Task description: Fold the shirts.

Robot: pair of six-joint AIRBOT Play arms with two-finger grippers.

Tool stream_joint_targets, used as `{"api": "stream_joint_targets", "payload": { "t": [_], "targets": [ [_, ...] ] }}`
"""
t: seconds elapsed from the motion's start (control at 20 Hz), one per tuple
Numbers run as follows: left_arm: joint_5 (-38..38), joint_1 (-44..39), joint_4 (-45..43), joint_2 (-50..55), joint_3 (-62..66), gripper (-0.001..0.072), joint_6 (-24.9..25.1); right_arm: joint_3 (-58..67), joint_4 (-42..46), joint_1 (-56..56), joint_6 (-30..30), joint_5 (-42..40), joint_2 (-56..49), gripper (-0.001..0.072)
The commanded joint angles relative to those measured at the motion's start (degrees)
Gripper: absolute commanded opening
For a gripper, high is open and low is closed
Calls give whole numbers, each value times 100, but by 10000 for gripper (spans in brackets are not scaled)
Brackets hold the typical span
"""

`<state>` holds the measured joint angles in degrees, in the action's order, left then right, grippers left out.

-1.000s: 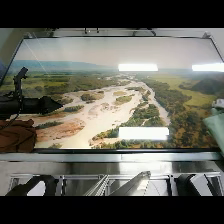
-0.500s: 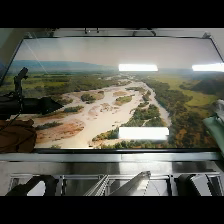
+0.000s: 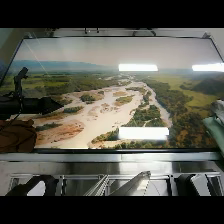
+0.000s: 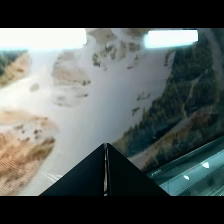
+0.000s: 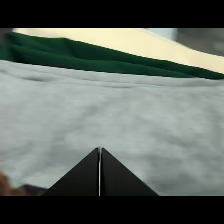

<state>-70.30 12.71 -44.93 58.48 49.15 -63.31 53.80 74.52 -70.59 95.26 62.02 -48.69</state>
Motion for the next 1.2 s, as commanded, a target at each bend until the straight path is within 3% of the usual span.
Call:
{"api": "stream_joint_targets", "payload": {
  "t": [0.0, 0.25, 0.45, 0.6, 0.7, 0.9, 1.15],
  "targets": [
    [162, 4, 11, -7, 0, 17, 79, 212, -2227, 883, -817, -487, 35, 20],
    [-168, 4, 256, -195, 162, 15, 74, 201, -2186, 3589, -1222, -577, 114, 18],
    [-249, -225, 293, -1329, -728, 14, -59, -306, -2164, 6581, -1305, -422, 291, 18],
    [-348, -699, 291, -2262, -1722, 15, -433, -1250, -1869, 9060, -1268, -1510, 295, 19],
    [-376, -1095, 291, -2852, -2312, 15, -807, -1722, -1381, 10142, -800, -2302, 295, 18],
    [-254, -1683, 289, -3807, -3021, 17, -1325, -1784, -1145, 10485, -656, -2297, 302, 19],
    [-216, -1768, 293, -4472, -3281, 17, -1491, -1784, -1172, 10496, -654, -2236, 302, 20]
  ]
}}
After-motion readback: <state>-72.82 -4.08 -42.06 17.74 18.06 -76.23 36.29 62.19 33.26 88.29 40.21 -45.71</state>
